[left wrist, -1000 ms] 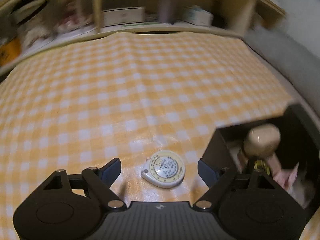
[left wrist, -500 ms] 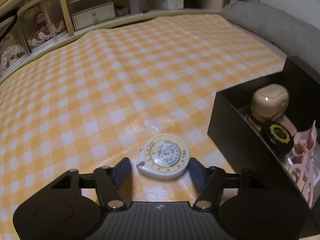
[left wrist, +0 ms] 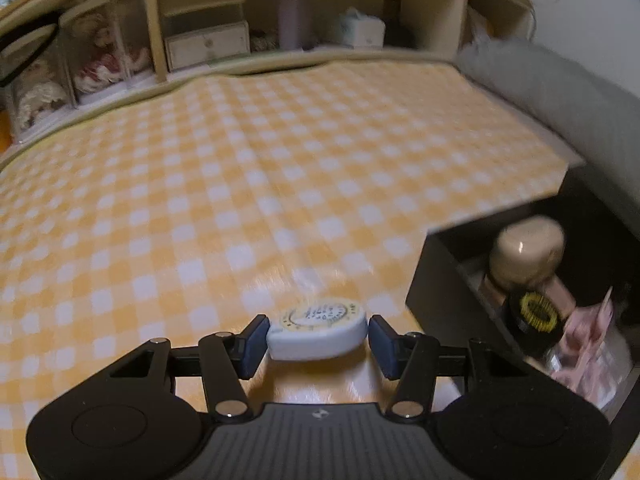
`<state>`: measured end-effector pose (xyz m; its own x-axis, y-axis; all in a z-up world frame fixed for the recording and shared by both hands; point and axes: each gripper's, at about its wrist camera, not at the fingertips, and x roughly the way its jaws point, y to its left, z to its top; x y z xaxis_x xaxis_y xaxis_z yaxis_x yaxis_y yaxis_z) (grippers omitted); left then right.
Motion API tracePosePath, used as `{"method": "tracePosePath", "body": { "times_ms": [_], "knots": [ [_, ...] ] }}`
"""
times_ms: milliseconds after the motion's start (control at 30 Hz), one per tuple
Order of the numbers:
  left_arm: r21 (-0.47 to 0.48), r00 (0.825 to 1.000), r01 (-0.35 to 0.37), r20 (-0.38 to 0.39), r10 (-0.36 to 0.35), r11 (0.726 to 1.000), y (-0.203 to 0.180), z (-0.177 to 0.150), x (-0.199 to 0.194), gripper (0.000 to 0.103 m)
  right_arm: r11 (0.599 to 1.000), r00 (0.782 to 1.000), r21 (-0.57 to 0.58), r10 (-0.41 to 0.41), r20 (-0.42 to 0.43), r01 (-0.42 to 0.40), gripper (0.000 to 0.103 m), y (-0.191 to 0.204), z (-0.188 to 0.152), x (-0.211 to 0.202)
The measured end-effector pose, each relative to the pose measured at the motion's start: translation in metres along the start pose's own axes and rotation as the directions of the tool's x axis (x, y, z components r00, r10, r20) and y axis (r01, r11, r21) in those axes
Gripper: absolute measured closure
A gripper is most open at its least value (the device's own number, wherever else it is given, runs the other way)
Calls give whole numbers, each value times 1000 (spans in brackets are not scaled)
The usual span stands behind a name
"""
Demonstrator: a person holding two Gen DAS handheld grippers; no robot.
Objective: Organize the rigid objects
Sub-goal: 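Grasp the white round tape-measure case with the left tool, then carry the tape-measure case into the open box and open the left tool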
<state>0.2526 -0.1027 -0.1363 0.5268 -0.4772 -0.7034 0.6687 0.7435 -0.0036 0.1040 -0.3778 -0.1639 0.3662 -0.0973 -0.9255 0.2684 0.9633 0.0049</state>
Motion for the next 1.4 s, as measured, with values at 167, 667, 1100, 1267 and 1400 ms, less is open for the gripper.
{"method": "tracePosePath", "body": {
  "times_ms": [167,667,1100,1267,1400],
  "knots": [
    [-37,1000,10,-1,-10,999,0,8,-9,48,1000,1000,-1,-1,0,1,98,0,-1,-1],
    [81,987,59,-154,-46,995,-13,-18,5,45,1000,1000,1,-1,8,1,98,0,0,-2],
    [44,998,-14,-55,16,999,-8,-1,-5,47,1000,1000,-1,-5,5,5,98,2,-2,-2],
    [-85,1000,24,22,-22,996,-10,25,-30,47,1000,1000,-2,-4,5,4,98,1,-1,-2],
    [-114,996,83,27,-81,990,-32,38,-41,47,1000,1000,-3,-6,4,6,98,0,-1,-2]
  ]
}}
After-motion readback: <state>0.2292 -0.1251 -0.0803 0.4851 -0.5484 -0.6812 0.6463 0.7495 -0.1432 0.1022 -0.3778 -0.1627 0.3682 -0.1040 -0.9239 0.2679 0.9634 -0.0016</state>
